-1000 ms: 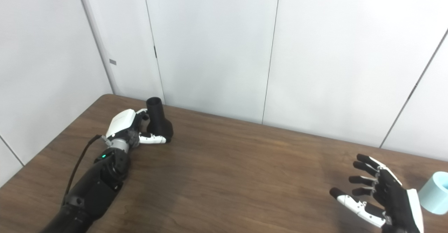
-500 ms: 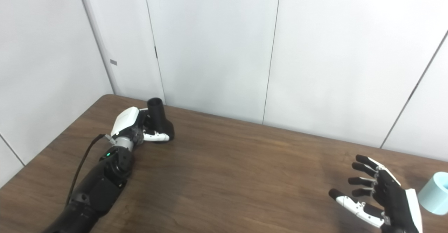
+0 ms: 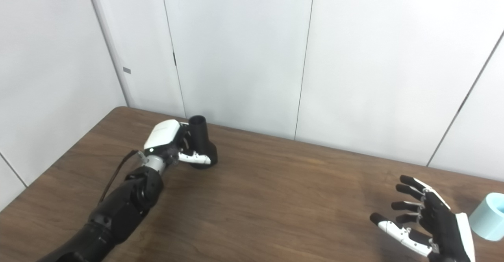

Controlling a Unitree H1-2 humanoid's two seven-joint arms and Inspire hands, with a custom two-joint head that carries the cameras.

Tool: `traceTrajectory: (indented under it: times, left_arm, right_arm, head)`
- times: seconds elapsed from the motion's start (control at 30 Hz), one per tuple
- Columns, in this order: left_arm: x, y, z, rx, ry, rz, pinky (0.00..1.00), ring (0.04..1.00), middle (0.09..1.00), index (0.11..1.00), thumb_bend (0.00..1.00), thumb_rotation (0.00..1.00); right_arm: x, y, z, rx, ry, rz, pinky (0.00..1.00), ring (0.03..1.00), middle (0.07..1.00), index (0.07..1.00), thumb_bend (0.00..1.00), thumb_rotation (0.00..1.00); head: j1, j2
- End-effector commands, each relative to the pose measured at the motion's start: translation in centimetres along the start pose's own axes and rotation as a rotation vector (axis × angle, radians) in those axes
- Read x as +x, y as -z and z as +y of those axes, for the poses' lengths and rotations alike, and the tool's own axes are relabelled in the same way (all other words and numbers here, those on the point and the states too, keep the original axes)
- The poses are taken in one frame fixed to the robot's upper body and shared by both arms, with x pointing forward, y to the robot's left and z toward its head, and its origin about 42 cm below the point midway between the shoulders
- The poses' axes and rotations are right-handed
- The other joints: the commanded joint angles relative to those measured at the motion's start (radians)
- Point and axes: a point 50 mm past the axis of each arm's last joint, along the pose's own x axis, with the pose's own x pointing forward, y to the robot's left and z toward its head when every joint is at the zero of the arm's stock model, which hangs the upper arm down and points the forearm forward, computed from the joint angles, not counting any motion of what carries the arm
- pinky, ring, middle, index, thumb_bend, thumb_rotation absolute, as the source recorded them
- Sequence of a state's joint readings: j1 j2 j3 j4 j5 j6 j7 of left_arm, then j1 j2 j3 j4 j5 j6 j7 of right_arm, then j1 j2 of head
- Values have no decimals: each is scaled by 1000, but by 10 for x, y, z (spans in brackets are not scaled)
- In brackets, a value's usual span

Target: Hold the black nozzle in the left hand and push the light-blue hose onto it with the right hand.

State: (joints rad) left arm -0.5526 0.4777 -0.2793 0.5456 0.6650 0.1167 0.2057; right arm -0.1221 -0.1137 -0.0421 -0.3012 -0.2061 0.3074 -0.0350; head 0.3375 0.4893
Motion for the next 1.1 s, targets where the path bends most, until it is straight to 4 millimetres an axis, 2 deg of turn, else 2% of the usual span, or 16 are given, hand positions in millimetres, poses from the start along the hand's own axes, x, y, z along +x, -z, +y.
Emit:
traceTrajectory:
  times: [0.0, 0.07, 0.17, 0.27, 0.3, 0.37, 0.57, 0.67, 0.8, 1.07]
  left_arm:
    - [-12, 9, -25, 58, 87, 7, 294, 408, 493, 483, 526, 0]
    - [-16, 4, -30, 57, 73, -28, 300, 408, 495, 482, 526, 0]
    - [-24, -8, -42, 36, 49, -102, 260, 362, 423, 502, 523, 0]
    - [-32, -21, -51, 3, 40, -167, 236, 336, 467, 484, 527, 0]
    - [-35, -26, -55, -10, 39, -195, 235, 335, 470, 483, 528, 0]
    - [-41, -38, -64, -28, 36, -267, 236, 336, 471, 482, 528, 0]
    - [-58, -75, -85, -86, 50, -442, 221, 329, 471, 482, 528, 0]
    - [-66, -94, -95, -116, 69, -509, 226, 346, 471, 483, 528, 0]
    - [-75, -115, -107, -133, 109, -585, 234, 370, 472, 483, 528, 0]
    - [-96, -149, -136, -137, 175, -732, 254, 373, 472, 482, 527, 0]
  right_arm:
    - [6, -19, -5, 2, 12, -78, 447, 591, 739, 754, 555, 0]
    - [5, -19, -4, 10, 12, -72, 451, 595, 745, 758, 551, 0]
    - [5, -19, -3, 56, 13, -55, 484, 622, 766, 777, 529, 0]
    - [6, -15, -1, 64, 4, -71, 506, 656, 791, 809, 509, 0]
    - [7, -11, -2, 59, 0, -74, 513, 660, 793, 814, 516, 0]
    - [10, -3, -2, 49, -5, -84, 538, 670, 797, 818, 531, 0]
    - [20, 25, -5, -12, -12, -146, 474, 606, 750, 776, 618, 0]
    - [23, 32, -4, -31, -9, -155, 454, 587, 731, 759, 659, 0]
    - [25, 35, 0, -24, -8, -157, 439, 571, 725, 755, 675, 51]
    - [26, 33, 6, -46, -4, -157, 440, 575, 728, 752, 682, 77]
  head:
    - [-7, 5]
    - [-20, 11]
    - [-50, 18]
    - [-94, 26]
    - [-94, 26]
    - [-141, 34]
    - [-237, 55]
    - [-279, 67]
    - [-315, 76]
    - [-378, 87]
